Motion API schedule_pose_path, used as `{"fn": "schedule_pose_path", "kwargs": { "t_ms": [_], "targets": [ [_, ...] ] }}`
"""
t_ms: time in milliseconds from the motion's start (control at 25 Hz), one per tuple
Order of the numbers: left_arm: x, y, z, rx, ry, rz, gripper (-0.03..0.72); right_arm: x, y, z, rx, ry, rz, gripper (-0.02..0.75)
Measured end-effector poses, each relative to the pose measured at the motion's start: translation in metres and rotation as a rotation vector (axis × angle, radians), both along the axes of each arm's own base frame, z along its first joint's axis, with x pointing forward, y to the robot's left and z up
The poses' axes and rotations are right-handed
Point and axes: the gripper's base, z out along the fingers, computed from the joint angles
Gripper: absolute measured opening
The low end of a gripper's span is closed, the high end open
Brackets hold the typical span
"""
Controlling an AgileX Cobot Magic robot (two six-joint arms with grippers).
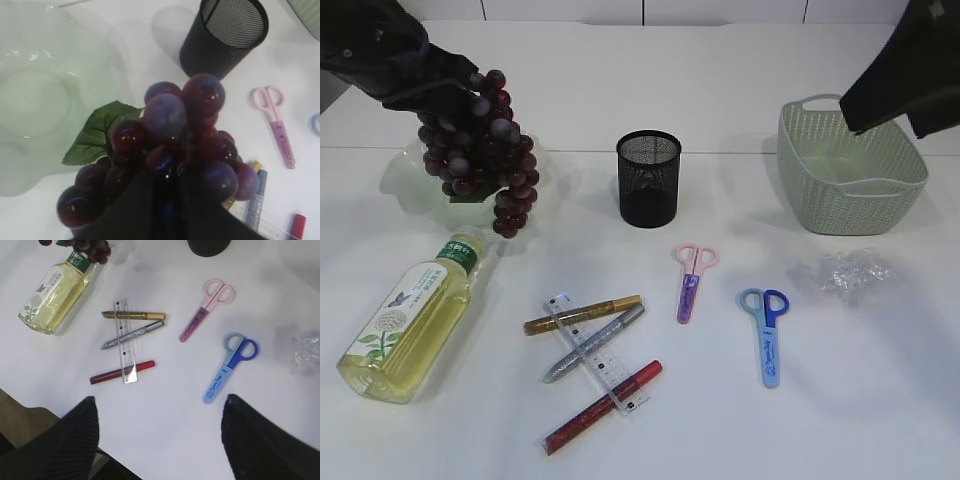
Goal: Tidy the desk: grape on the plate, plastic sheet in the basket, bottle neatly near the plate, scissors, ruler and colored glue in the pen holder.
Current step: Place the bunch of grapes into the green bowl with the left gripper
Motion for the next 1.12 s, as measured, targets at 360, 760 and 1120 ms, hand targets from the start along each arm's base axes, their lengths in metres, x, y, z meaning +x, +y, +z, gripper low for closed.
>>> {"fn": "schedule_pose_path", "kwargs": {
  "t_ms": [360, 760, 1120],
  "targets": [
    [0.01, 0.011, 0.026, 0.066, -0.074, 0.093, 0.041, 0.0, -0.001, 0.0, -0.007, 0.004, -0.005, 0.586],
    [0.023, 0.043, 0.043, 0.044, -0.142, 0.205, 0.041, 0.0, -0.001, -0.001, -0.018, 0.002, -0.006, 0.586],
    [0.042, 0.048, 0.023, 0.056, -0.163, 0.234, 0.041, 0.001, -0.002, -0.001, -0.02, 0.005, -0.006, 0.585]
  ]
}}
